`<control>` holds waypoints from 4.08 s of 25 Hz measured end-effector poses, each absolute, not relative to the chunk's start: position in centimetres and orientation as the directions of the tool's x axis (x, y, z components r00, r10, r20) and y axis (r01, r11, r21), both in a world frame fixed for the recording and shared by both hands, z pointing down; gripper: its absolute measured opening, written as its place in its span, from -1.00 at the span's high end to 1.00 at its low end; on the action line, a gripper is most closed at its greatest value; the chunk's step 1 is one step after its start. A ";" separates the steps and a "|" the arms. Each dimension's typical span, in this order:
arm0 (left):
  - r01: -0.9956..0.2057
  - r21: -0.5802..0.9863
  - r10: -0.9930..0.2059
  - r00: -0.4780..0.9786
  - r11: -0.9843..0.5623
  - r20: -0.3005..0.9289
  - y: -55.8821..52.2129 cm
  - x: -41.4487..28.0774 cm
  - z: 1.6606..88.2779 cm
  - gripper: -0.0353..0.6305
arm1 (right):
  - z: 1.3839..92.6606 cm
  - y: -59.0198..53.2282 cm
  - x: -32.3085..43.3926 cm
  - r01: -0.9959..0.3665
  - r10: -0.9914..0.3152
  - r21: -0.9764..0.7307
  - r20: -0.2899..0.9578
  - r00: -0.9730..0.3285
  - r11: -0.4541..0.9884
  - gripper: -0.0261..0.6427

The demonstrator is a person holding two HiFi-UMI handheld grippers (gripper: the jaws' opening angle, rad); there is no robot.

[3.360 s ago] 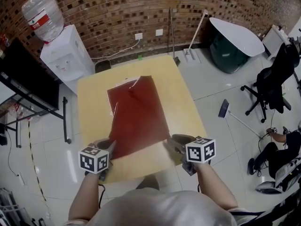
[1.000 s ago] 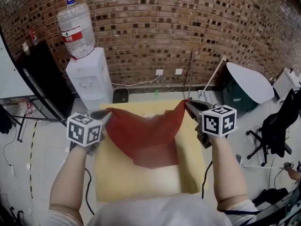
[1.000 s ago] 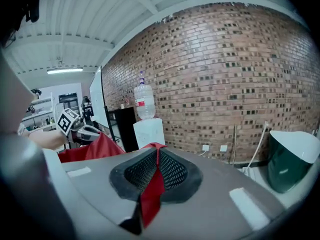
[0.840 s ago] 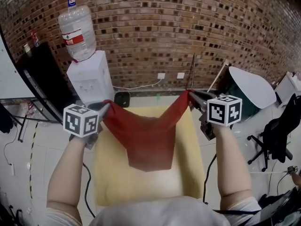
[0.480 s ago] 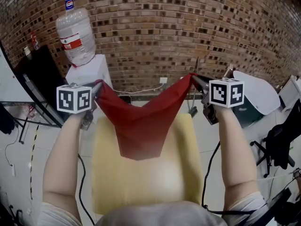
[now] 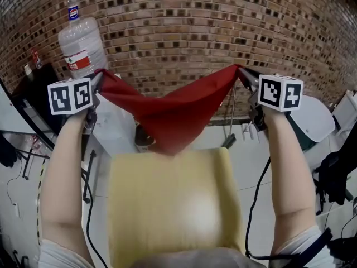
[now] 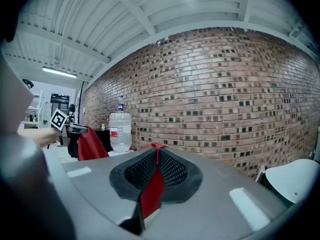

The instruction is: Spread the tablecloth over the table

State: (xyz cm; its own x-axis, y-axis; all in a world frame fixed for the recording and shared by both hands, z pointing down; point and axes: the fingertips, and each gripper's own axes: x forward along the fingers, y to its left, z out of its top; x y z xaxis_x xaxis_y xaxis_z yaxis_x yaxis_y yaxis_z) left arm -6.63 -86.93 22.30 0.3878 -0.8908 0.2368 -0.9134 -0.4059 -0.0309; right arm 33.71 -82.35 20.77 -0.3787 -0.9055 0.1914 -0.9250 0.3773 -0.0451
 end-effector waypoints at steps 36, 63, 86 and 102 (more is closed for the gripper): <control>-0.923 0.067 -0.798 0.363 -0.379 0.480 -68.7 -15.0 39.5 0.84 | 37.0 -64.0 35.7 -0.969 -0.877 -0.191 0.424 -0.226 0.157 0.88; -0.925 0.201 -0.707 0.377 -0.323 0.598 -38.7 -14.7 53.5 0.84 | 50.1 -36.5 35.7 -0.980 -0.797 -0.182 0.579 -0.171 0.078 0.88; -0.921 0.265 -0.618 0.388 -0.285 0.684 -26.1 -15.0 60.7 0.82 | 58.4 -24.9 36.8 -0.980 -0.728 -0.196 0.666 -0.163 0.040 0.87; -0.925 0.255 -0.571 0.375 -0.281 0.731 -23.4 -15.5 63.9 0.82 | 63.4 -21.4 37.4 -0.975 -0.688 -0.217 0.713 -0.134 -0.035 0.87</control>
State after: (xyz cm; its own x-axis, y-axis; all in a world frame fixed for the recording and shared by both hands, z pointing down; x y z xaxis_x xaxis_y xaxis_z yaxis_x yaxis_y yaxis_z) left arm -15.50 -23.36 63.92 0.3748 -0.5709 0.7305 -0.9252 -0.2807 0.2553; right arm 37.44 -21.39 63.42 -0.1343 -0.6882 0.7130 -0.9755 -0.0347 -0.2173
